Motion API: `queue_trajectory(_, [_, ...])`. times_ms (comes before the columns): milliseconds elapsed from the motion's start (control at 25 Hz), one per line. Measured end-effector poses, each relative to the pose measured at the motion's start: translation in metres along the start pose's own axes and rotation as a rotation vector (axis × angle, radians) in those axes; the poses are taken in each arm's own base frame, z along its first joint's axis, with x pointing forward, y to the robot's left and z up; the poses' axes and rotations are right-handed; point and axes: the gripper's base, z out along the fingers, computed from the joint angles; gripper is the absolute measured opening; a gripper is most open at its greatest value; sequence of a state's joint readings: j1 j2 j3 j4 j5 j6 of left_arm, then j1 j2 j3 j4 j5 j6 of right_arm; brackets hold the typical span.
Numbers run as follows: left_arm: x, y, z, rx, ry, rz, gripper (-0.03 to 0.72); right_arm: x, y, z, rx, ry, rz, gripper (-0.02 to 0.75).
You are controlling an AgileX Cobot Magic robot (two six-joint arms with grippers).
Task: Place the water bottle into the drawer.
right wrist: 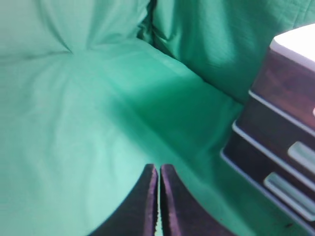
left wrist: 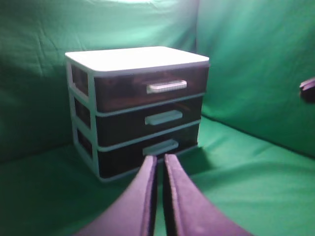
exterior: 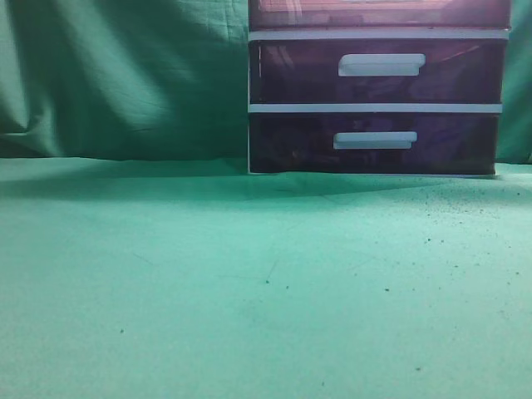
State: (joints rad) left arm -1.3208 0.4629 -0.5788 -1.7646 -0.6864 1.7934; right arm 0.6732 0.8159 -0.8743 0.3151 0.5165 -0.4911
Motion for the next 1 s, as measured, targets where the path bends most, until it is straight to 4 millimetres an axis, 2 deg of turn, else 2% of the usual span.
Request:
queue_trajectory(240, [0.053, -0.001, 0.004, -0.004, 0.125, 0.083, 0.0, 0.004, 0.009, -0.03, -0.037, 0.011, 0.056, 0.0])
queue_trajectory(440, [0.08, -0.001, 0.003, -0.006, 0.192, 0.097, 0.0, 0.008, 0.013, -0.041, -0.059, 0.034, 0.08, 0.0])
queue_trajectory(640, [0.086, -0.001, 0.003, -0.009, 0.206, 0.072, 0.0, 0.014, 0.014, -0.039, -0.06, 0.045, 0.087, 0.0])
queue_trajectory(880, [0.086, -0.001, 0.003, -0.007, 0.205, 0.069, 0.0, 0.043, 0.017, -0.022, -0.066, 0.1, 0.122, 0.0])
queue_trajectory(1000, [0.086, -0.001, 0.003, -0.007, 0.205, 0.067, 0.0, 0.042, 0.019, -0.021, -0.083, 0.075, 0.17, 0.0])
